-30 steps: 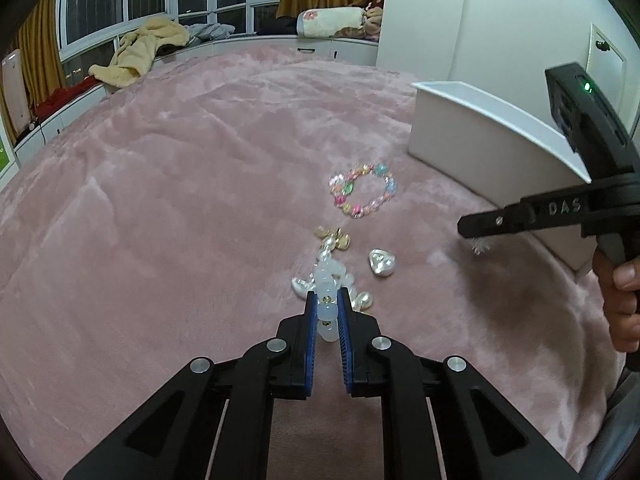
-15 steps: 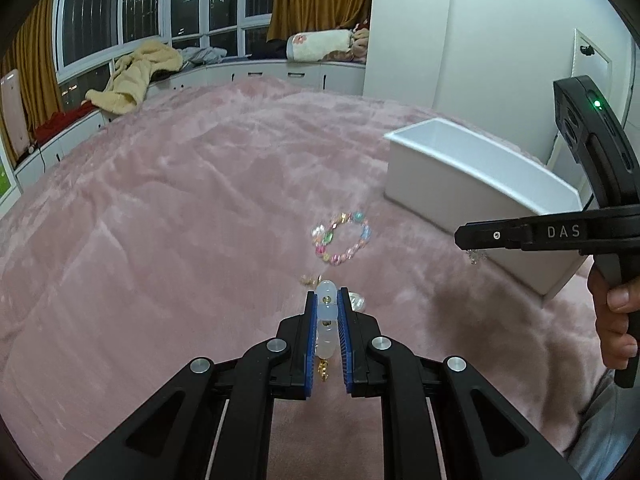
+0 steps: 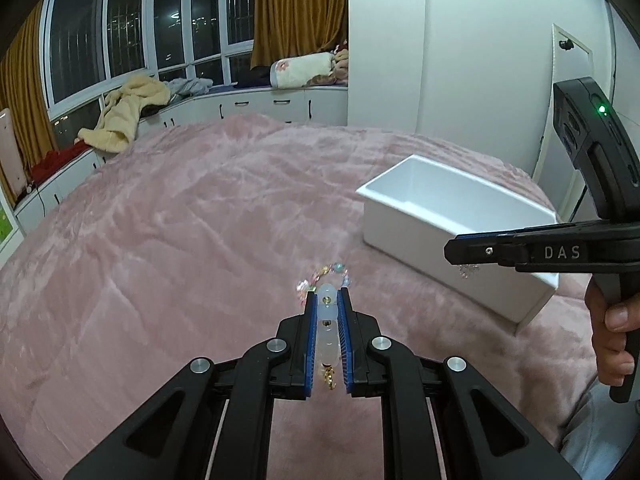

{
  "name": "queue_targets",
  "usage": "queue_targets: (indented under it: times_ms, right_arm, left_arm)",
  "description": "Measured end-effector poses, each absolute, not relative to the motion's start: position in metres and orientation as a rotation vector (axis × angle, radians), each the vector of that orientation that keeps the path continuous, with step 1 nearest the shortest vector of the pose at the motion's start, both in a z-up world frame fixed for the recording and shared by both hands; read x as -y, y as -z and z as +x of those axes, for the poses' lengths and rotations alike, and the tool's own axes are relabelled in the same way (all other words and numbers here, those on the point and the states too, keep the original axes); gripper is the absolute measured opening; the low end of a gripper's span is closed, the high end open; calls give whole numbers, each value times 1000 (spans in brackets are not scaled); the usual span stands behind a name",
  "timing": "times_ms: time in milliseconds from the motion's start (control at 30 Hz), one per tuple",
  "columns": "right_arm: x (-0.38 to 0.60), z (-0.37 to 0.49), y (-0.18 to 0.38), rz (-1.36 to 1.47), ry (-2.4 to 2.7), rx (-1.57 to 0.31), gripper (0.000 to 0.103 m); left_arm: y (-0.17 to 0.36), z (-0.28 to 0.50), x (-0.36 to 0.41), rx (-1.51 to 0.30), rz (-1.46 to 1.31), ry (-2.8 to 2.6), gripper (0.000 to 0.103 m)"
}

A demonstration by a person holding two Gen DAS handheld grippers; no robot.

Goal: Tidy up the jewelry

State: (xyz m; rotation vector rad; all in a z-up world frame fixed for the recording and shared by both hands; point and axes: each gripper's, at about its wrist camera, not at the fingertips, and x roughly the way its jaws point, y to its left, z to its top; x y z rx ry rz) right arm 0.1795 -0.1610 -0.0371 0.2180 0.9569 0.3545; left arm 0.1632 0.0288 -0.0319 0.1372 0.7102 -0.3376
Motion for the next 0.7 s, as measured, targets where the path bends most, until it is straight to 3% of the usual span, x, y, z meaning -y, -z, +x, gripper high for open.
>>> queue_targets:
  times_ms: [700]
  right_arm:
    - [192,175,10,236,-311,-917,12]
  left_arm:
    - [-10,181,3,-657,158,379,17]
